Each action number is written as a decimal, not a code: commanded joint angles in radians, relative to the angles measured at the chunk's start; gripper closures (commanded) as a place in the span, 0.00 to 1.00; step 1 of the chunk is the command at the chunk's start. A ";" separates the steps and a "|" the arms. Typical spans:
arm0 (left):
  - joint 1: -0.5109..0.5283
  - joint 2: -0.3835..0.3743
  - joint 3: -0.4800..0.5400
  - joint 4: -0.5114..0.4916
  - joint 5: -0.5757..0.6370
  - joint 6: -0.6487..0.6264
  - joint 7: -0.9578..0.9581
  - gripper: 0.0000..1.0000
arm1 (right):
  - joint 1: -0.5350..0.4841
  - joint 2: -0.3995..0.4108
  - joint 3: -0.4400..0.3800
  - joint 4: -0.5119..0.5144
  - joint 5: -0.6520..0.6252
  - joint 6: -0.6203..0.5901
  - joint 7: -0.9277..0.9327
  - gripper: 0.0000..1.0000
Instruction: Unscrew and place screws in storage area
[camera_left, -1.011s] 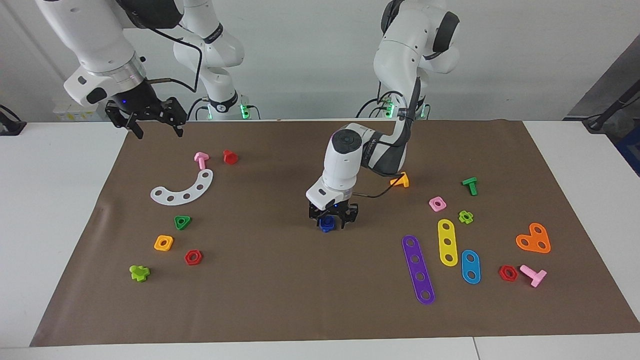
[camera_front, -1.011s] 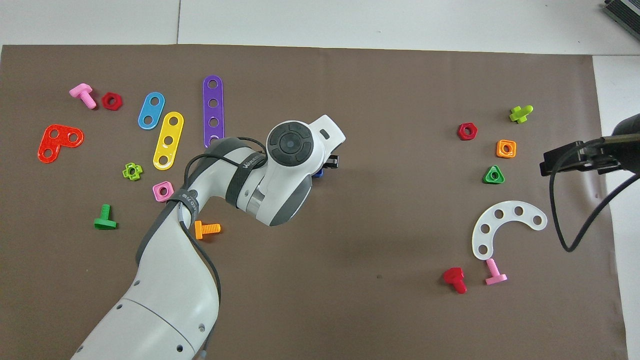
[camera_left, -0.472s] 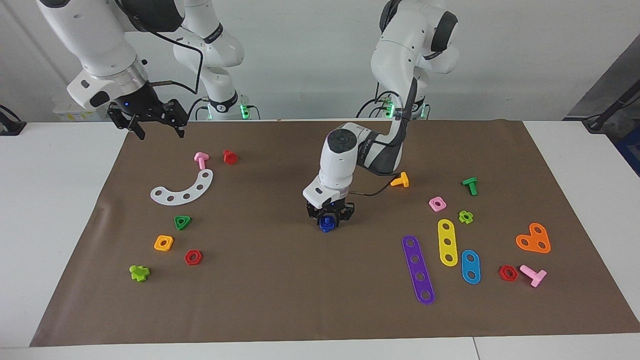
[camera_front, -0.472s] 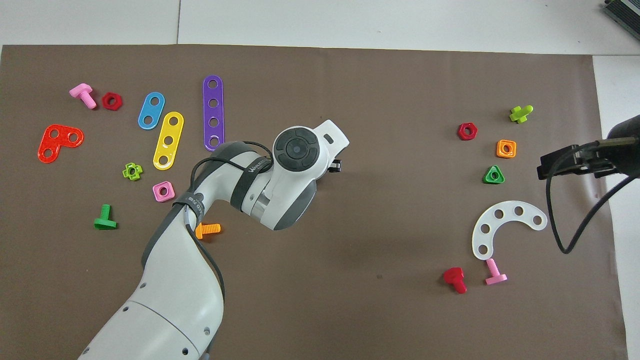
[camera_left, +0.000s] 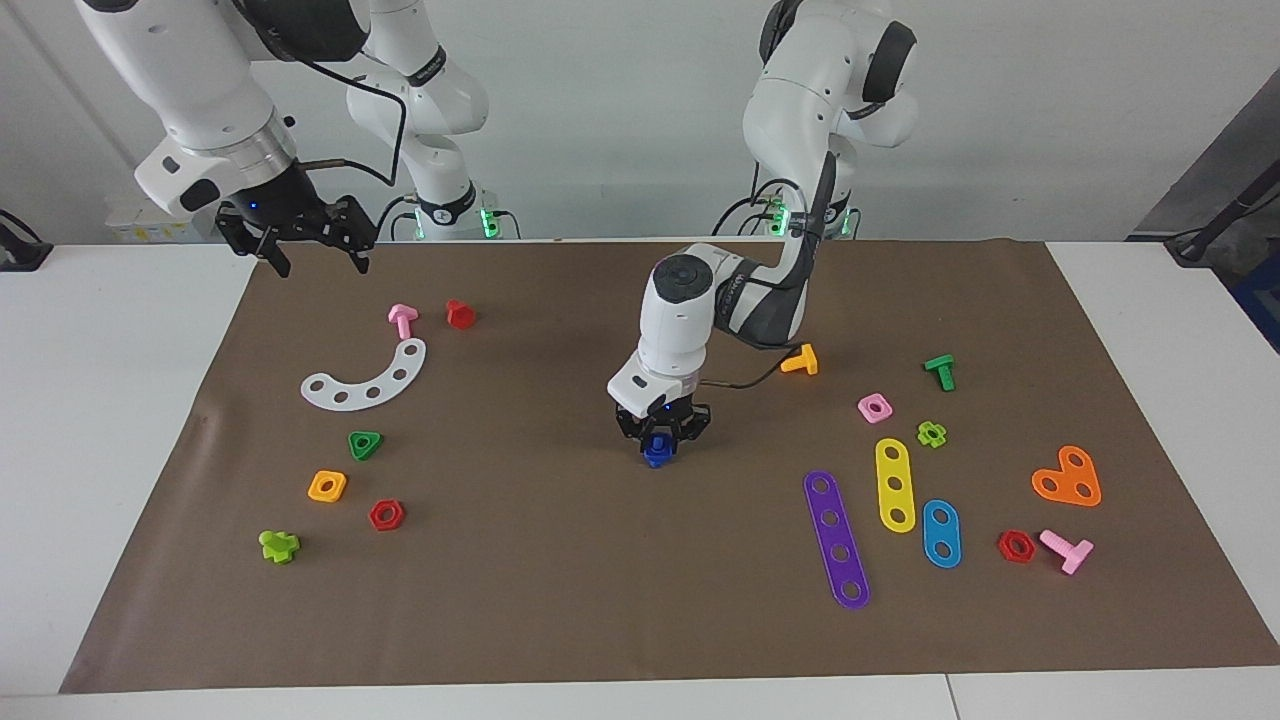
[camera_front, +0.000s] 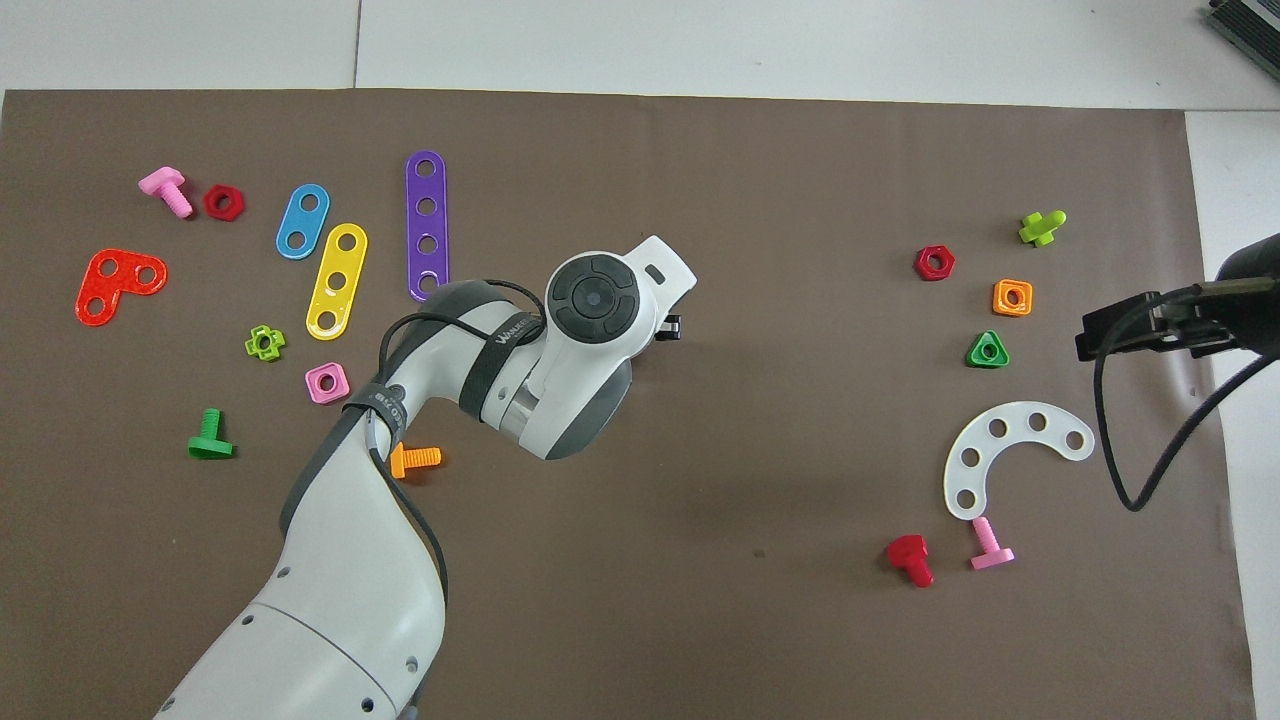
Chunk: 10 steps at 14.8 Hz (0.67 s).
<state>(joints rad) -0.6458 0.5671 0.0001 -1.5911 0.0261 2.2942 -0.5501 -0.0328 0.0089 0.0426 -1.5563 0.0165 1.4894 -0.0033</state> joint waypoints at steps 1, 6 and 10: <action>-0.018 -0.035 0.018 0.013 0.029 -0.065 -0.028 1.00 | -0.018 -0.032 0.010 -0.050 0.007 0.038 -0.011 0.00; -0.026 -0.041 0.015 0.006 0.054 -0.058 -0.040 1.00 | -0.018 -0.033 0.010 -0.051 0.007 0.040 -0.012 0.00; -0.026 -0.044 0.015 -0.042 0.060 0.028 -0.033 1.00 | -0.018 -0.033 0.010 -0.051 0.007 0.040 -0.011 0.00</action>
<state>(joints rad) -0.6523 0.5382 -0.0006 -1.5842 0.0571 2.2633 -0.5604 -0.0328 0.0039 0.0426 -1.5713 0.0165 1.5038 -0.0033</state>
